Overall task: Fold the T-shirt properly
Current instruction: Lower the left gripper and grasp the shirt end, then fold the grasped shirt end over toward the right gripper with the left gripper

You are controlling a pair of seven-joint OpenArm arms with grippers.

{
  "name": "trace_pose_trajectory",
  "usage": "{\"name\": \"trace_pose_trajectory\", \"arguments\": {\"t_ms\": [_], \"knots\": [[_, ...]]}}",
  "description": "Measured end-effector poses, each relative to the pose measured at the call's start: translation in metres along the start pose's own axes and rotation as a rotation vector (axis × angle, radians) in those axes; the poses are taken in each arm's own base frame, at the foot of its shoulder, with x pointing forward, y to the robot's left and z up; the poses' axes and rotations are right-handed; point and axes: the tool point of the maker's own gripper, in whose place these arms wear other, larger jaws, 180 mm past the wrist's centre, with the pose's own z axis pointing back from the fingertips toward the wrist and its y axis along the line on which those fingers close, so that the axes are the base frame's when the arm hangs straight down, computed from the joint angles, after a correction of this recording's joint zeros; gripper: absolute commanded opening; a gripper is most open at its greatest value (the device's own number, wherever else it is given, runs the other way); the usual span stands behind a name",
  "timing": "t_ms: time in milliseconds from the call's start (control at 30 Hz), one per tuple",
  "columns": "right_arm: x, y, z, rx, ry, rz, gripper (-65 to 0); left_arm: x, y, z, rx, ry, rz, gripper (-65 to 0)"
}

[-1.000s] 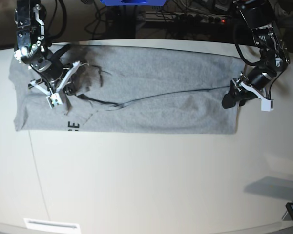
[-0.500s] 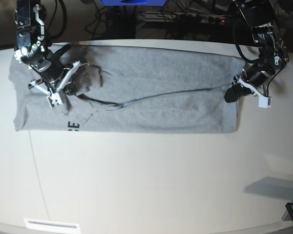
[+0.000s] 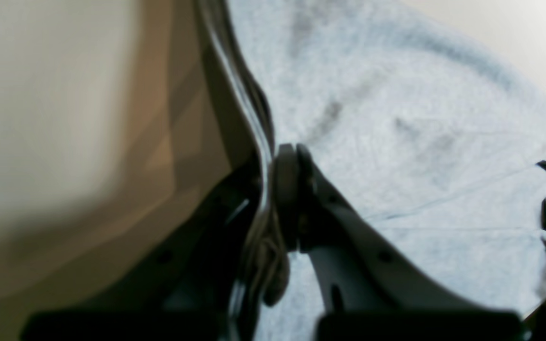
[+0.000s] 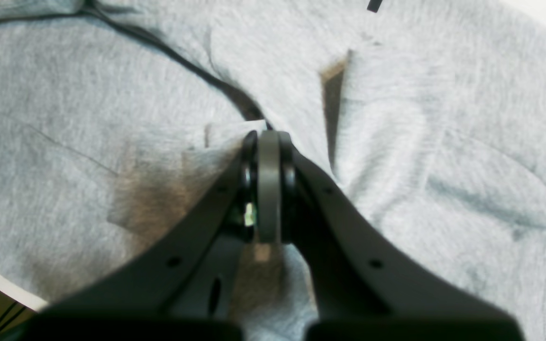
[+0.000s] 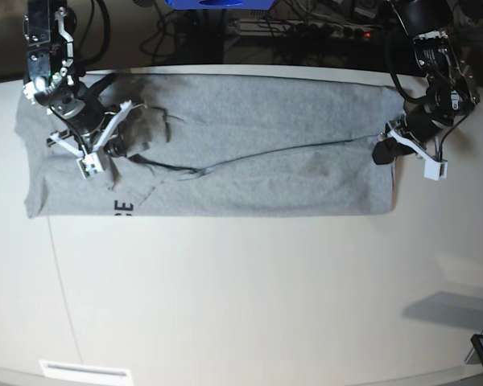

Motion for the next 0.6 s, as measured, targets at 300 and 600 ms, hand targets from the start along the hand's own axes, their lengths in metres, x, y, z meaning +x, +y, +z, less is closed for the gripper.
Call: {"name": "trace_pose_trajectory", "arguments": {"t_ms": [300, 600], "knots": [[0.000, 0.000, 0.000, 0.000, 0.001, 0.000, -65.0, 0.014, -0.016, 0.005, 0.017, -0.011, -0.013, -65.0], [0.000, 0.000, 0.000, 0.000, 0.001, 0.000, -65.0, 0.017, -0.067, -0.009, -0.063, 0.004, -0.072, -65.0]]}}
